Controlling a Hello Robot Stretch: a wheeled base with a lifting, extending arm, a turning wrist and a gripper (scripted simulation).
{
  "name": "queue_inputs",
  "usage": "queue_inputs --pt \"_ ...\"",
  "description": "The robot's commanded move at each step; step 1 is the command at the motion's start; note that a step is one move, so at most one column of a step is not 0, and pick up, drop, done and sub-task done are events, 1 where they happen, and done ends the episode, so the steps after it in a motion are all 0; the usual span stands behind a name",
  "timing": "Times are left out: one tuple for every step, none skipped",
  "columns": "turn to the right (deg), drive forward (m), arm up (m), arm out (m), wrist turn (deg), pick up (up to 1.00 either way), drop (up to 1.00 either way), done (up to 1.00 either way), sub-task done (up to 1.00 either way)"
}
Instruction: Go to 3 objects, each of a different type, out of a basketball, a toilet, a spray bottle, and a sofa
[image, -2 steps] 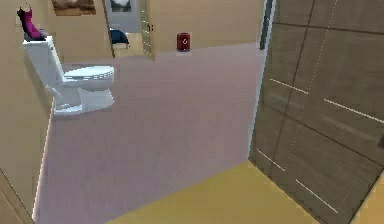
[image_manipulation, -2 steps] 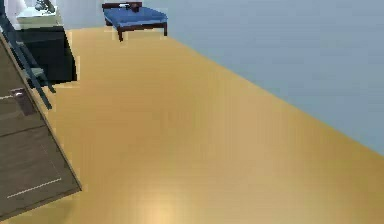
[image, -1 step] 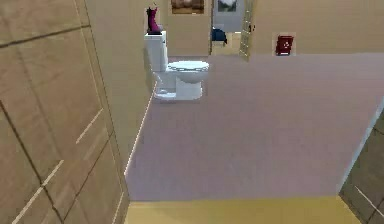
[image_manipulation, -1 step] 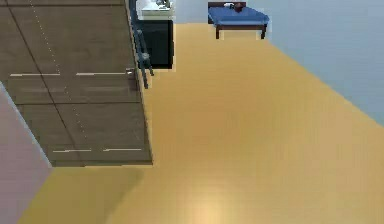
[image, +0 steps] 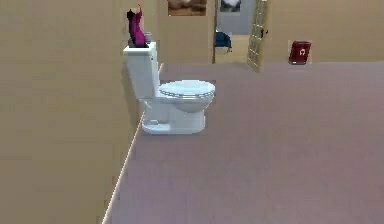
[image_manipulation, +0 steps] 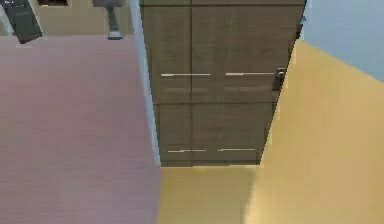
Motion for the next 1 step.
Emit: queue_inputs --pt "0.0 1.00 0.00 0.00 0.0 0.00 0.00 0.00 0.00"
